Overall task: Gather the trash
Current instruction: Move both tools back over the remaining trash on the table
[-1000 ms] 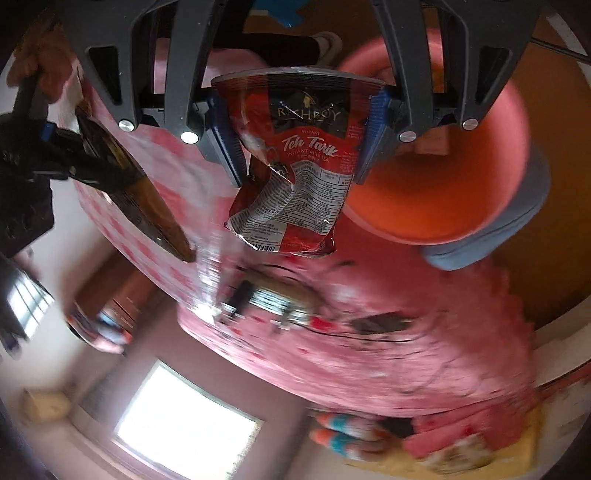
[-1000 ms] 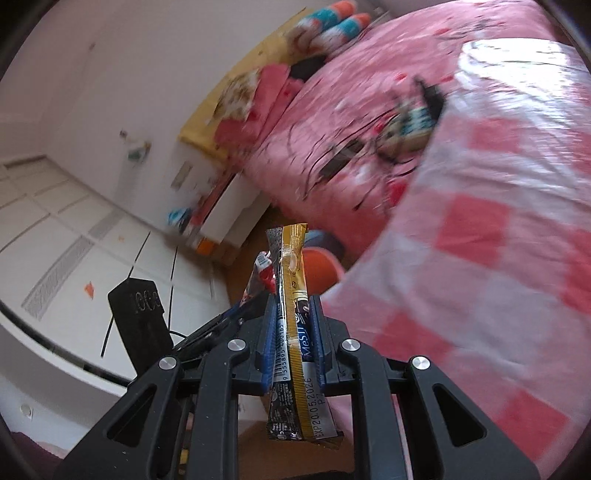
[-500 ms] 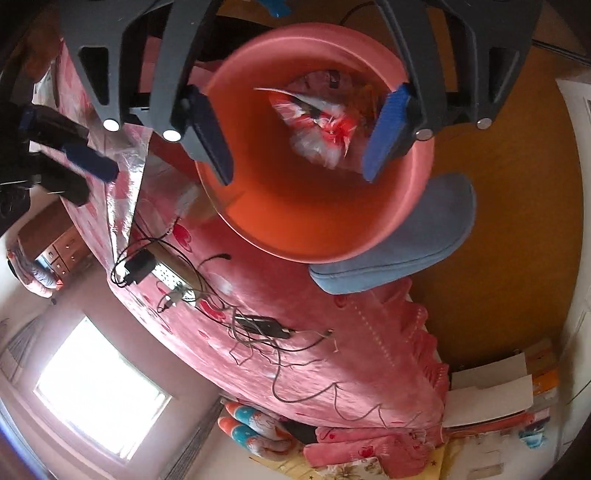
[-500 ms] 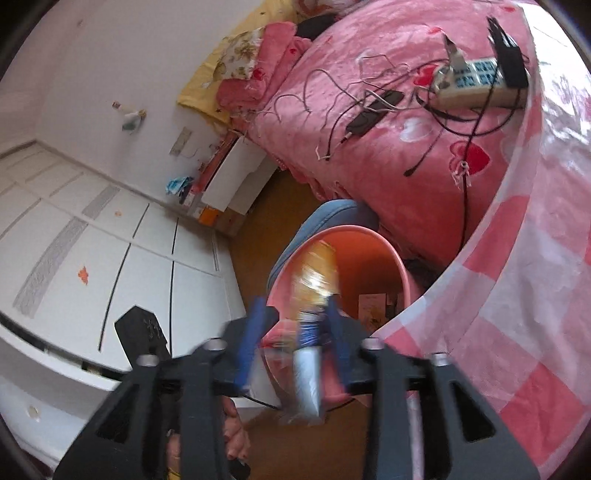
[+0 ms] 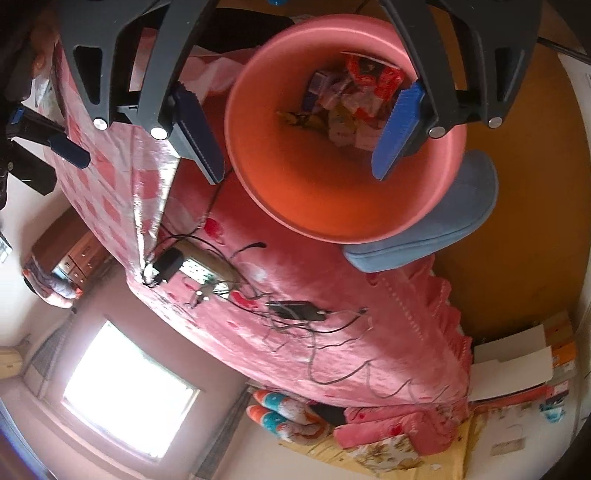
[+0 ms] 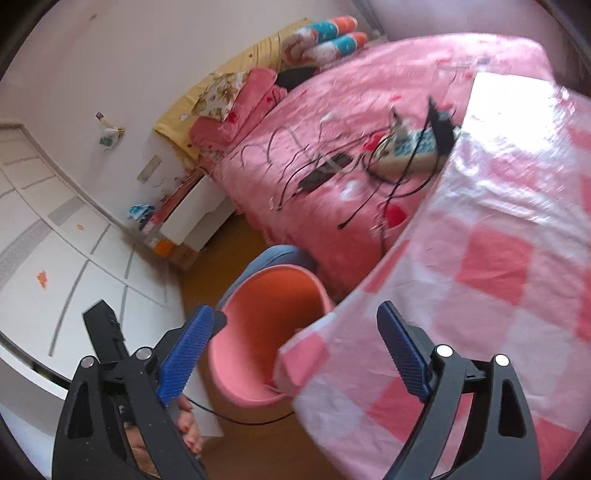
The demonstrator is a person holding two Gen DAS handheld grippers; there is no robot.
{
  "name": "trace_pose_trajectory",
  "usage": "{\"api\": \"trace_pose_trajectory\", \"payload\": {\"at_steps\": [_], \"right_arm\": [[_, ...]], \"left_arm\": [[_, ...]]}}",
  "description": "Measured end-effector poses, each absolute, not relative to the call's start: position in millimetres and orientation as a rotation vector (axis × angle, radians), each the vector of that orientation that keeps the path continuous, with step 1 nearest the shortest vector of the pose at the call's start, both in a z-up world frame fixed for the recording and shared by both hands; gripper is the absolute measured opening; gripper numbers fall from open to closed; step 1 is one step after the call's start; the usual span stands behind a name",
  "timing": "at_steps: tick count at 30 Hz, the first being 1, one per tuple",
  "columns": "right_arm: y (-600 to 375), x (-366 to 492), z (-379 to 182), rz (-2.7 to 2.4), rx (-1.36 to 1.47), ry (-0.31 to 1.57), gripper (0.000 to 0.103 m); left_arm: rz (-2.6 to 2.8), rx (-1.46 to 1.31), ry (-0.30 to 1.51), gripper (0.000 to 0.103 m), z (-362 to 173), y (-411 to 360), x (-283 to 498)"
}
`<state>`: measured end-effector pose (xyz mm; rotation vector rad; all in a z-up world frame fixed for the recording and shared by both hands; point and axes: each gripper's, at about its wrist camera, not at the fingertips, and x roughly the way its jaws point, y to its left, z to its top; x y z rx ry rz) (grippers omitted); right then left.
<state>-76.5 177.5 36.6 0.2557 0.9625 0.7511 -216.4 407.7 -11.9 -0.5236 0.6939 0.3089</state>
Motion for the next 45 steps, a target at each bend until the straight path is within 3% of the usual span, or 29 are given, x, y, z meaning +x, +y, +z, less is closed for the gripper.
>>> {"api": "trace_pose_trajectory", "payload": {"at_steps": [10,13,45], "right_arm": [[135,-89,39,0.659,0.197,0.875,0.089],[121,-93,40,0.624,0.191,0.854,0.094],[-32,-99,59,0.367,0.282,0.697,0.094]], "left_arm": [[0.198,-0.48,0.69,0.083,2,367,-204],[0.16,-0.47,0.692,0.083,7,352,-198],[-0.187,-0.217,0.765,0.083,35,180,-162]]}}
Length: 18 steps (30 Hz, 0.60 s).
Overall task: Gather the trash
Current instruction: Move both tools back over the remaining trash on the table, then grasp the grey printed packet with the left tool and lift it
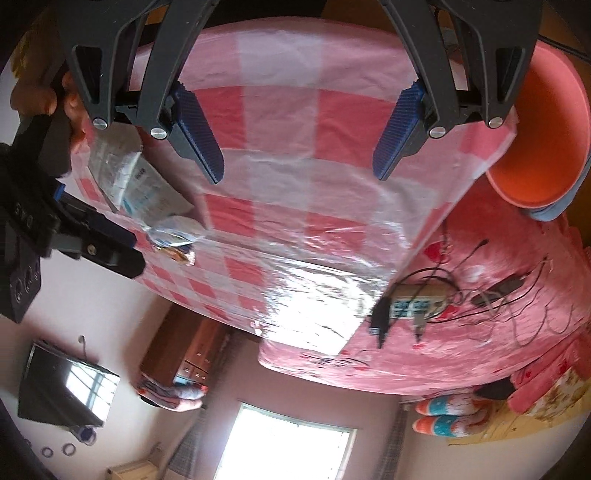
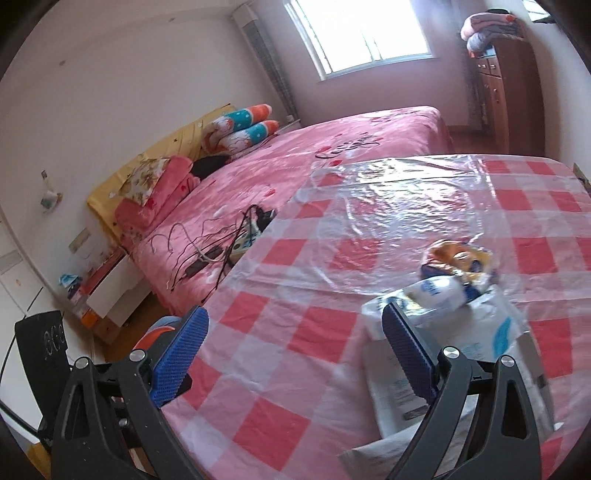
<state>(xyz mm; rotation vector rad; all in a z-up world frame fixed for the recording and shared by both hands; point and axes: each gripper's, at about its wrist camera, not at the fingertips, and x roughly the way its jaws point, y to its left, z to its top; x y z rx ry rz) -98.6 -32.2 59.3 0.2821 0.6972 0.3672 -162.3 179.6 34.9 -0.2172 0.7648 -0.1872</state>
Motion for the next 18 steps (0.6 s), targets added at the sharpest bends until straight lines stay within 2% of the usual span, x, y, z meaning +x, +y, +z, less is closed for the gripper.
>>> {"api": "trace_pose_trajectory", "payload": {"at_steps": [18], "right_arm": [[-108,-99,65,0.223,0.319,0.651,0.094]], "left_arm": [[-0.395,-0.058,0.775,0.083,45,92,-162]]}}
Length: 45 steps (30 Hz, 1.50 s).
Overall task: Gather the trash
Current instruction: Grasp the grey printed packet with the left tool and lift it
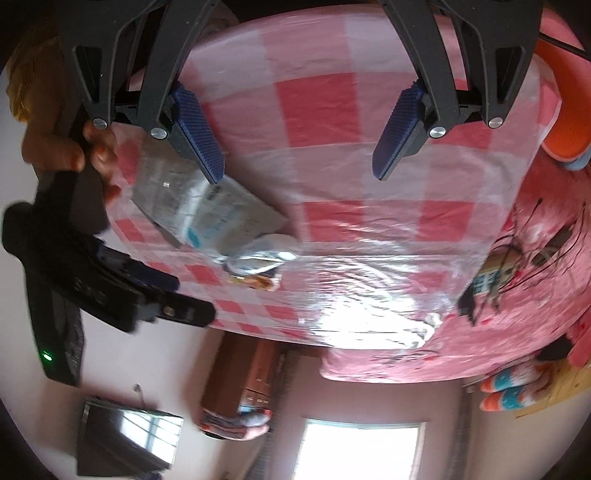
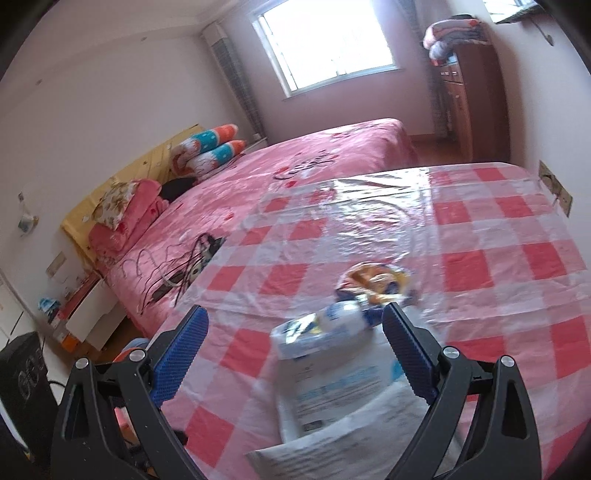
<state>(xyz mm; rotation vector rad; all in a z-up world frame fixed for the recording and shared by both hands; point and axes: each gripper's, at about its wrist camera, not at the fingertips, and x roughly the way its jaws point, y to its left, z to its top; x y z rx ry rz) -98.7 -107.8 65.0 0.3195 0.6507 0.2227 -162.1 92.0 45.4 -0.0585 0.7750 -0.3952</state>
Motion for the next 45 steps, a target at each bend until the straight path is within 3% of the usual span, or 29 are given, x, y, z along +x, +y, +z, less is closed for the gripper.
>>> {"api": "trace_pose_trajectory", "payload": {"at_steps": [14,30,37,45], "right_arm": [[-192,-96,57,0.095,0.435,0.67,0.094],[-227,-97,45,0.096,0.508,0.687,0.094],[-224,-92,42,0.127,0.509,0.702,0.094],[-211,-86,38,0.177,0.481,0.725,0.094]], "left_arm": [[-0.637,0.113,0.788,0.083,52,8,-174],[-0.655,0.479,0.818,0.083,22,-63,-164],[-0.644,0.495,0.865,0.088,9,-72,-151],[-0.637,0.386,0.868,0.084,11,-65,-142]]}}
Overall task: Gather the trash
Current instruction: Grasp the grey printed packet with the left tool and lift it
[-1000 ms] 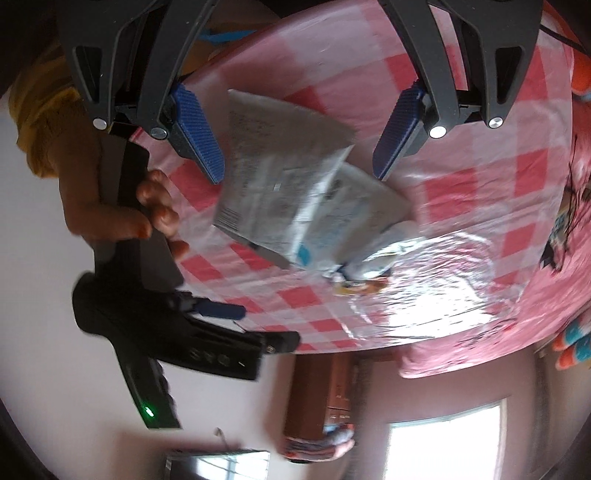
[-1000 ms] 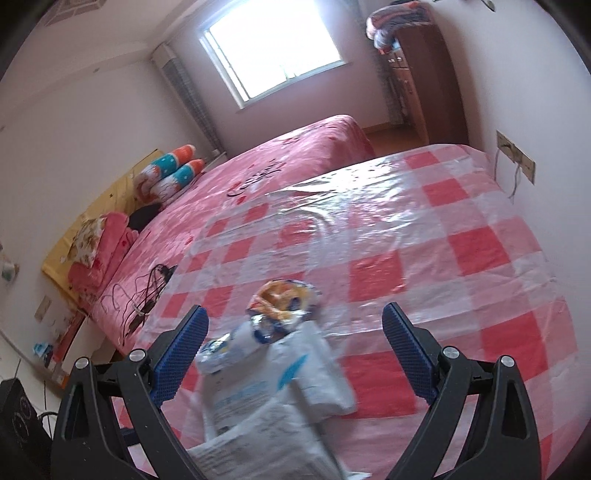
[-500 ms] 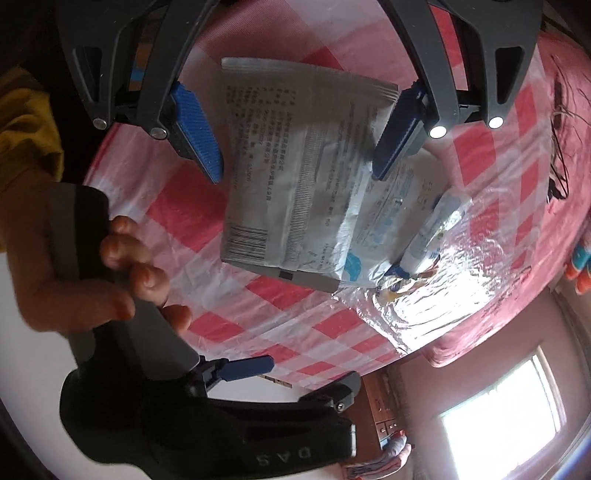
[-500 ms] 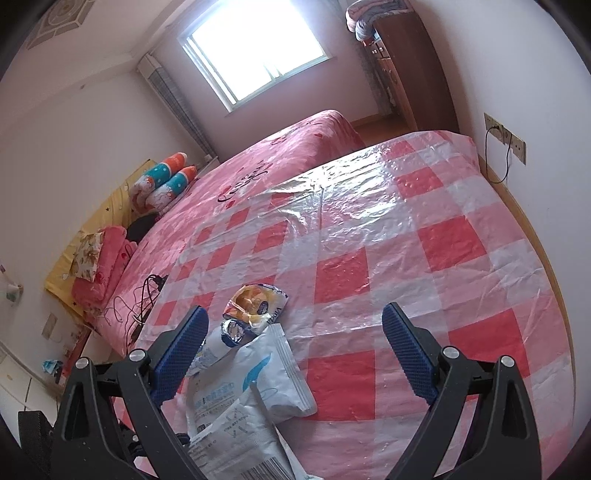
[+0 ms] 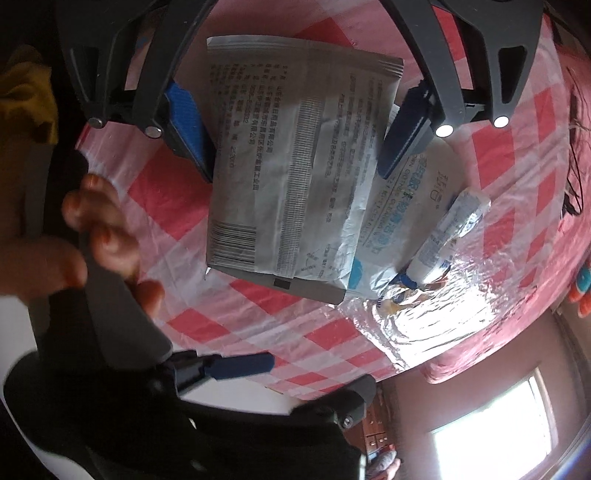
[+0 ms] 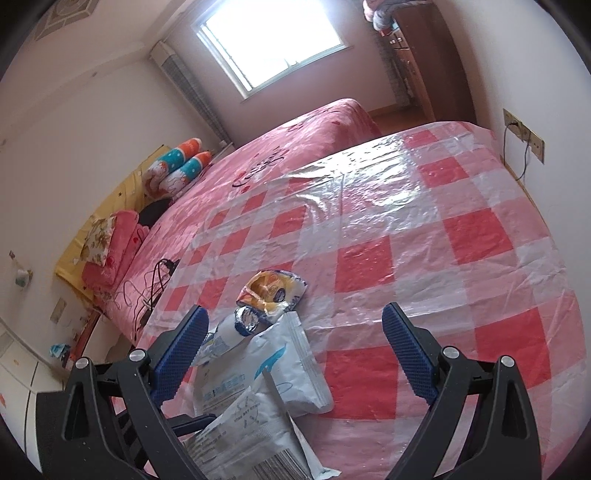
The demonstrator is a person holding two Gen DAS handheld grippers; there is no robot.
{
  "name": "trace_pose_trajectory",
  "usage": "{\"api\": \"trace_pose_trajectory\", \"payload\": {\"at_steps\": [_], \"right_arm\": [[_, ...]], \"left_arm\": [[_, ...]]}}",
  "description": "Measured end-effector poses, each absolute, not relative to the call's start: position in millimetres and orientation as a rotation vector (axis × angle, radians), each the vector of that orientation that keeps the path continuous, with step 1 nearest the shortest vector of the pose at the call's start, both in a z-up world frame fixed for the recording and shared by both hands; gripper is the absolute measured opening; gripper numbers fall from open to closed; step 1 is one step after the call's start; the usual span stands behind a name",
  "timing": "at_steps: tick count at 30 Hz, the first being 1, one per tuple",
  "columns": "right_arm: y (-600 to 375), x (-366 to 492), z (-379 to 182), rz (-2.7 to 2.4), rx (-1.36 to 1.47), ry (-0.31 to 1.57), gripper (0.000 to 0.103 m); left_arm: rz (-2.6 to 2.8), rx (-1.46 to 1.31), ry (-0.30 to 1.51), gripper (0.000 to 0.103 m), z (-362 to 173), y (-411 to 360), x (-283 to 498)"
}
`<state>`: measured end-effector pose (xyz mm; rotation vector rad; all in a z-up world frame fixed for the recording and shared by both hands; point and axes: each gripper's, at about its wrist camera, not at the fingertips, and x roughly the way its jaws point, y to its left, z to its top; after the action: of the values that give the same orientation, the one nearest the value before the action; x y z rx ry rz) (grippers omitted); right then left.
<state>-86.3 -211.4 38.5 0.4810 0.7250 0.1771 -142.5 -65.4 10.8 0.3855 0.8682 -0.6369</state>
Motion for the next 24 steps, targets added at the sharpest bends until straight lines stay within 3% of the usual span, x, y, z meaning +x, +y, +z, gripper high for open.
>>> {"api": "trace_pose_trajectory", "payload": {"at_steps": [9,24], "right_arm": [[-197,-81,37,0.217,0.455,0.737,0.094],[-168,-62,25,0.247,0.386,0.786,0.094]], "left_arm": [[-0.622,0.237,0.88,0.069,18,-44,-139],[-0.539,0.068,0.878,0.068,35,35,-145]]}}
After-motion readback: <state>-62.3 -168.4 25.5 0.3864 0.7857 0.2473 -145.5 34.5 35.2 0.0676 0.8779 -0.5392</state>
